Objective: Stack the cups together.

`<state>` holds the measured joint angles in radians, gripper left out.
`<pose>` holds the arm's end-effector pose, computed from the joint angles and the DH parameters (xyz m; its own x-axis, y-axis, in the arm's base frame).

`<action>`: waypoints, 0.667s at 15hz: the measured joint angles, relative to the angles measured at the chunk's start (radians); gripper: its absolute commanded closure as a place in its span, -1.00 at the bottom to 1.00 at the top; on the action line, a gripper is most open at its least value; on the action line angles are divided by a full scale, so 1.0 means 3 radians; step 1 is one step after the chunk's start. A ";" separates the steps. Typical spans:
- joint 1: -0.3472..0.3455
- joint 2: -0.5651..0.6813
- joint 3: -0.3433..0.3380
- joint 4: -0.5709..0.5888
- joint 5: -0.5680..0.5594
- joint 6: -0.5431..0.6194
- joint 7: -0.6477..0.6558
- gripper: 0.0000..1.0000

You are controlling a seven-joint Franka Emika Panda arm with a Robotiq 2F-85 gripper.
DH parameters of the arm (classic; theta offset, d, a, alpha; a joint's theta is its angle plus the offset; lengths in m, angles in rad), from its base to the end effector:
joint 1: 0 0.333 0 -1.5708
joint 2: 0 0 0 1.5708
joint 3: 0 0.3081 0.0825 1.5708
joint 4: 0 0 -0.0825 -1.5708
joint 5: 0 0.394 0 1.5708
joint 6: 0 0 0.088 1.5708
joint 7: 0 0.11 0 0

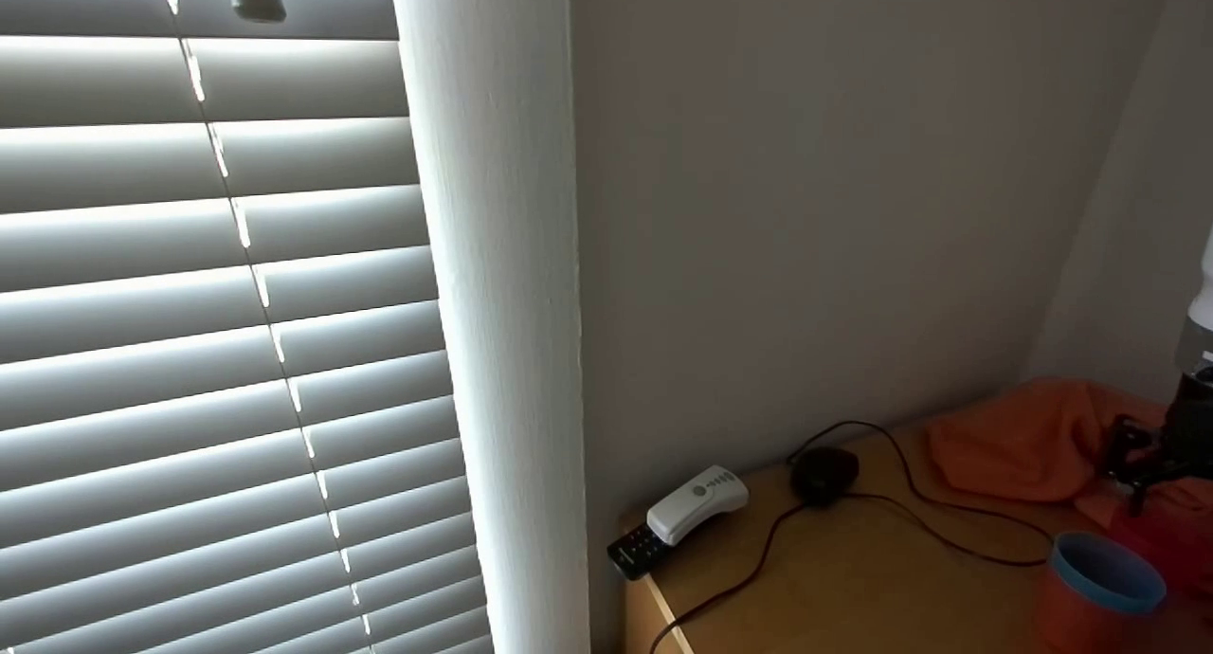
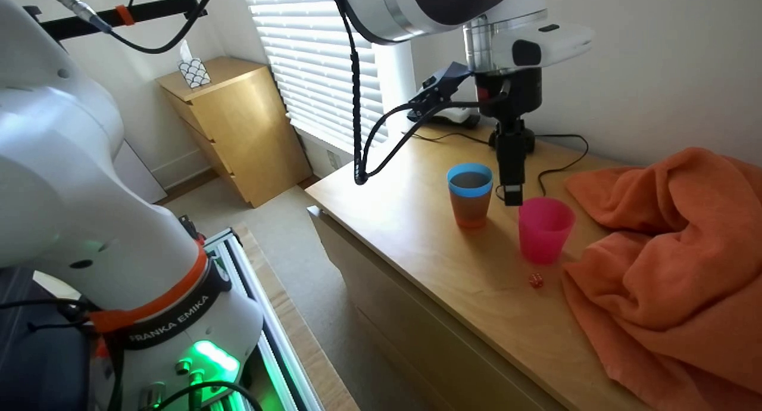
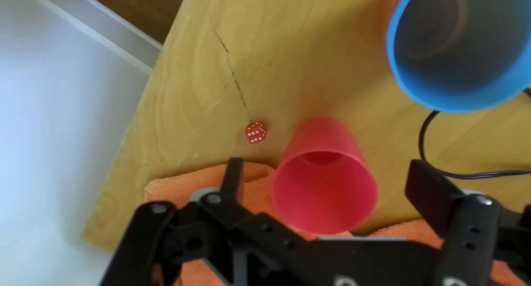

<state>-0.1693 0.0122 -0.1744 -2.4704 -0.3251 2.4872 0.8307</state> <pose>0.4533 -0.1614 0.2695 0.6115 -0.7802 0.1316 -0.7903 -0.5943 0.1489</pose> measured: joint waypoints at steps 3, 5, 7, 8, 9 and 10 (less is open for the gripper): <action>-0.0043 0.0055 -0.0063 -0.0047 0.0011 0.0008 0.0198 -1.00; -0.0054 0.0082 -0.0098 -0.0081 0.0020 0.0063 0.0344 -1.00; -0.0060 0.0114 -0.0130 -0.0108 0.0019 0.0128 0.0456 -1.00; -0.0062 0.0126 -0.0148 -0.0118 0.0019 0.0144 0.0506 -1.00; -0.0065 0.0136 -0.0167 -0.0128 0.0015 0.0160 0.0558 -1.00; -0.0069 0.0144 -0.0185 -0.0142 0.0013 0.0196 0.0597 -1.00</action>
<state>-0.1900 0.0554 -0.2300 -2.5129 -0.3211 2.5461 1.0099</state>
